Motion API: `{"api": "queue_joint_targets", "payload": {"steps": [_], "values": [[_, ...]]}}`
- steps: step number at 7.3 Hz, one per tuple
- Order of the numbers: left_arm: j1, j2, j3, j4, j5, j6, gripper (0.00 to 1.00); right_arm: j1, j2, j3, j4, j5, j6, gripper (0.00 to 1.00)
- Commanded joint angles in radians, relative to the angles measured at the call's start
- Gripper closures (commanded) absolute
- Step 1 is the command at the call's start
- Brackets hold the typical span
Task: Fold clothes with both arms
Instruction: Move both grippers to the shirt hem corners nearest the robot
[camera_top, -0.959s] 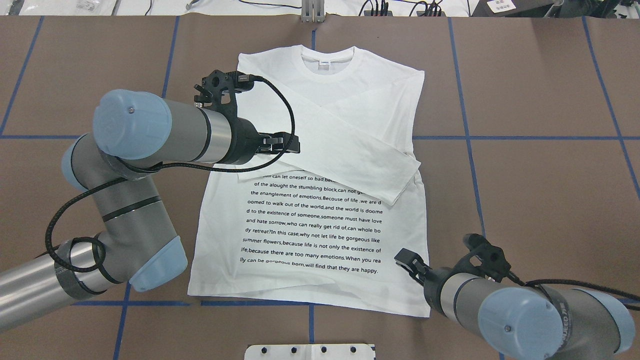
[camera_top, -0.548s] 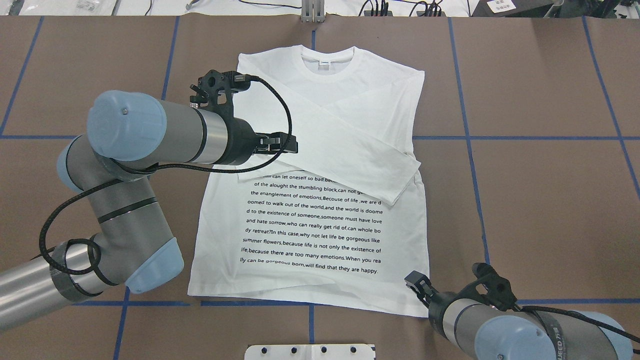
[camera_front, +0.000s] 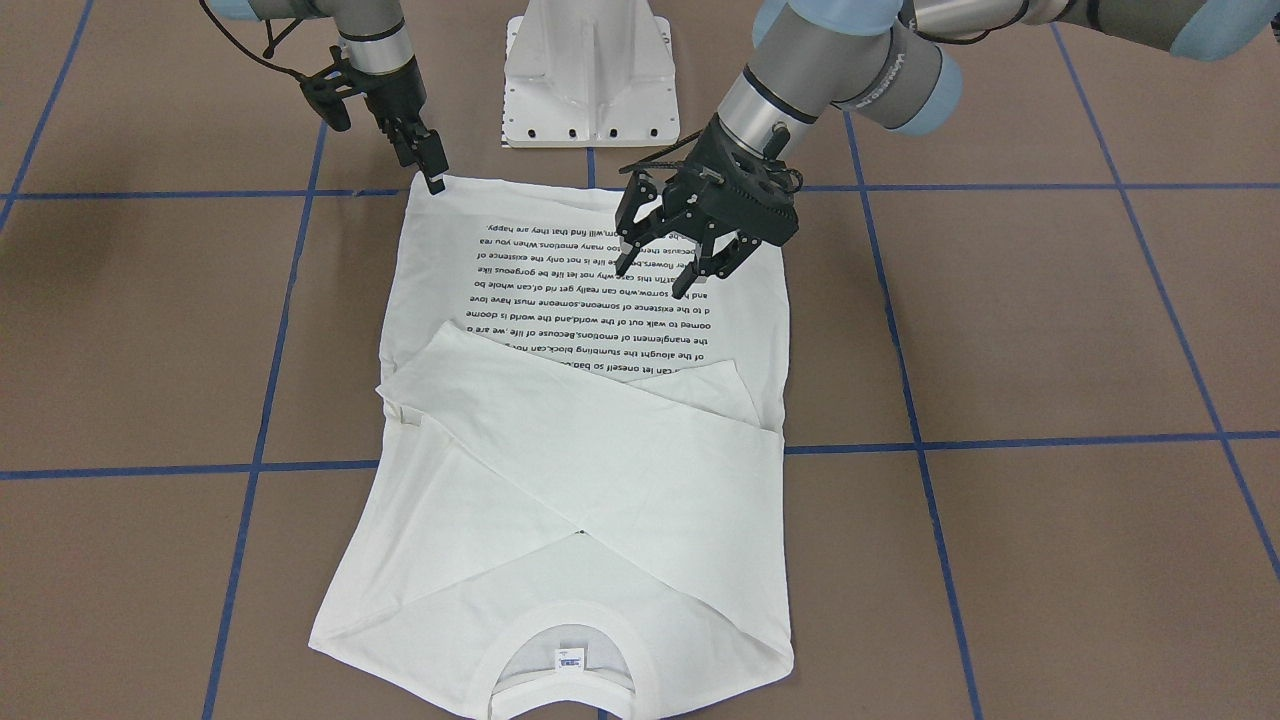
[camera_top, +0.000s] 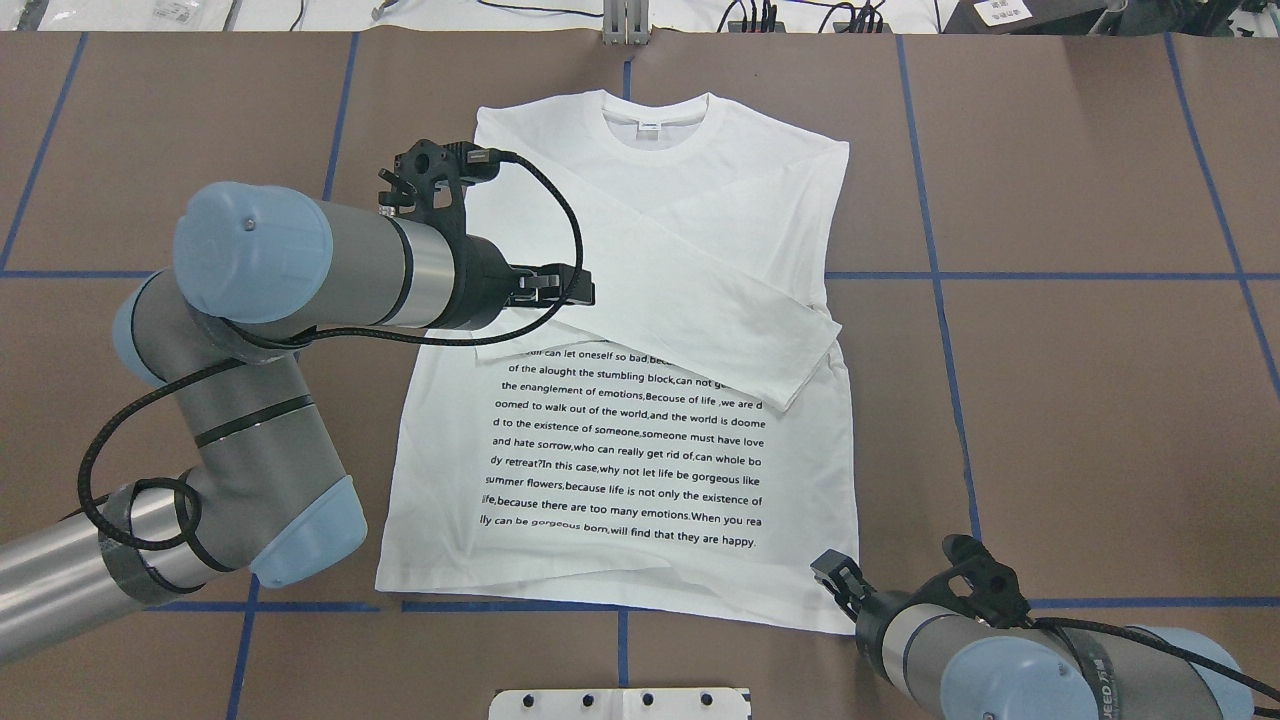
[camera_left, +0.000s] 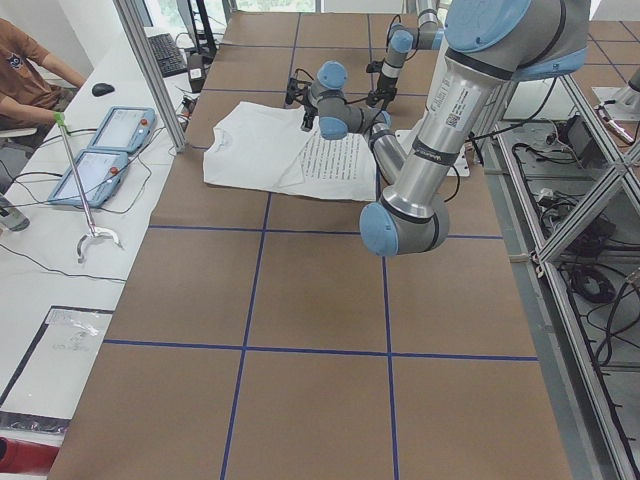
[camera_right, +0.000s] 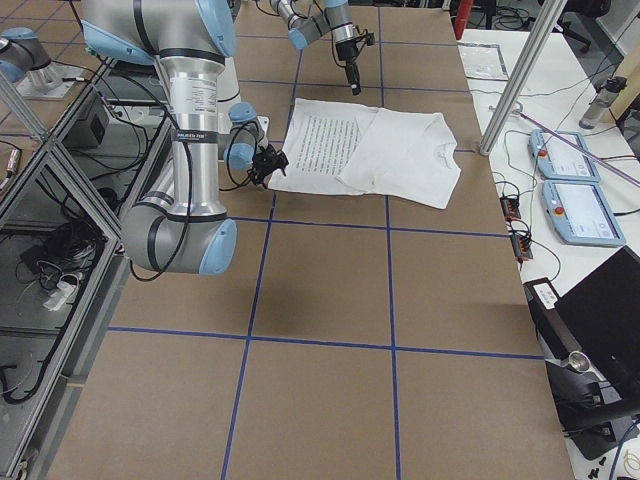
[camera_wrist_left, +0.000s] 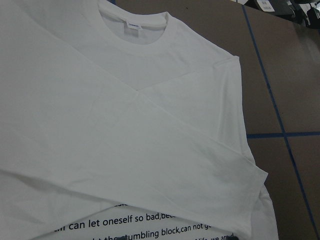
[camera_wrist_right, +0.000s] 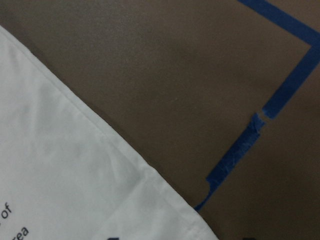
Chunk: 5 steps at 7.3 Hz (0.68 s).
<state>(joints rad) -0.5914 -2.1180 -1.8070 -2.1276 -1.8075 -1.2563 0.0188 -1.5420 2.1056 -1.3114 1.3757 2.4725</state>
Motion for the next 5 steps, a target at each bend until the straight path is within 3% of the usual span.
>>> {"api": "queue_joint_targets", "payload": {"steps": [1, 2, 3, 4, 5], "values": [[-0.001, 0.006, 0.000, 0.000, 0.000, 0.000, 0.28, -0.016, 0.000, -0.004, 0.000, 0.002, 0.000, 0.25], [-0.001, 0.006, 0.000, -0.002, 0.000, 0.000, 0.28, -0.016, 0.000, -0.004, 0.000, 0.000, 0.000, 0.49], [-0.001, 0.007, 0.000, -0.002, 0.002, 0.000, 0.28, -0.016, -0.001, -0.004, -0.002, 0.000, 0.002, 0.82], [-0.001, 0.007, 0.000, -0.002, 0.002, 0.000, 0.27, -0.016, -0.001, -0.004, -0.003, 0.000, 0.000, 1.00], [-0.002, 0.007, -0.003, -0.002, 0.002, 0.000, 0.27, -0.014, -0.003, -0.001, -0.003, 0.002, 0.000, 1.00]]}}
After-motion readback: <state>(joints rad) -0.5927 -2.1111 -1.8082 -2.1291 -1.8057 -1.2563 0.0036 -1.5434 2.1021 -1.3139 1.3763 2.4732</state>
